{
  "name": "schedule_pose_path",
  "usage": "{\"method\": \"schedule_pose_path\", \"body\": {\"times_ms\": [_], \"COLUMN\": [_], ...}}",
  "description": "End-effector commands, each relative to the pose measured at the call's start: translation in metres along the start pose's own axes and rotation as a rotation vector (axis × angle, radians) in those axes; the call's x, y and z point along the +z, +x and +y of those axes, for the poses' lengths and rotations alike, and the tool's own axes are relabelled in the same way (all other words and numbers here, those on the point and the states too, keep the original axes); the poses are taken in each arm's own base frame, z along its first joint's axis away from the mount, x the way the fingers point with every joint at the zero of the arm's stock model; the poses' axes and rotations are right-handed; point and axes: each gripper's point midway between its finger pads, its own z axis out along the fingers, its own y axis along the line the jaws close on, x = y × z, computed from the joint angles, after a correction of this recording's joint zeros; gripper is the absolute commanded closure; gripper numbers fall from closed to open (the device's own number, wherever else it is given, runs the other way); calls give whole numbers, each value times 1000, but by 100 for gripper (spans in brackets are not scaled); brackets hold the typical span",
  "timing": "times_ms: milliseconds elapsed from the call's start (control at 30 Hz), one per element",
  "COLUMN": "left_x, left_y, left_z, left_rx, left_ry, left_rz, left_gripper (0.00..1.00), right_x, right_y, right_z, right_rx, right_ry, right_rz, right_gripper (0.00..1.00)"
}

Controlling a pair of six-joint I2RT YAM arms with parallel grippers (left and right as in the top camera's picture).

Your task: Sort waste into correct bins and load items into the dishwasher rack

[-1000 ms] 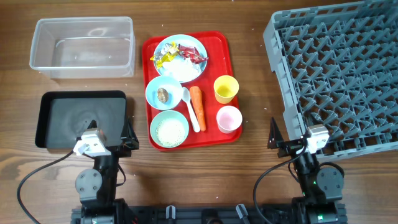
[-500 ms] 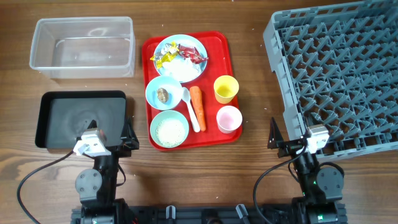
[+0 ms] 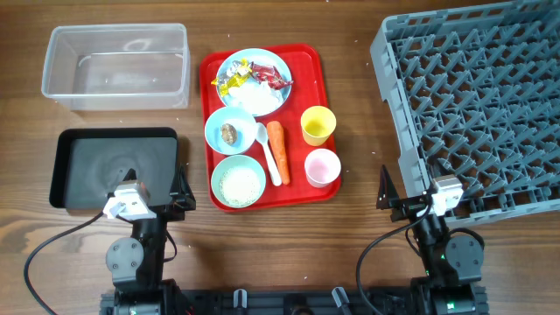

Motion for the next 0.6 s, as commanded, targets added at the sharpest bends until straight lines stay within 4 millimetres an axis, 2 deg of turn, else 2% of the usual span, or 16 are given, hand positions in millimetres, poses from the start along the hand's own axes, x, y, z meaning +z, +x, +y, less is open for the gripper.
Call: {"method": "schedule_pose_path", "body": {"times_ms": [0,300,433,500,567], "left_x": [0,0,0,-1,-3], "left_y": [2,1,2,1,-4], "left_z": [2,1,-7,-15,-24], "left_rx": [15,15,16,17,17], "left_ry": [-8,-3,46,89,132], "left_rz": [1,1,6,12,22], "left_gripper": [0,0,0,0,0], "right_x": [0,0,0,-1,-3], "right_y": [1,1,-1,-7,-23], "right_z": [2,2,12,17,21], "right_rx": [12,15,14,12,9], "right_ry": [-14,-16,-74,-96,-118], "right_rz": [2,2,0,-6,-17], "right_gripper": [0,0,0,0,0]}}
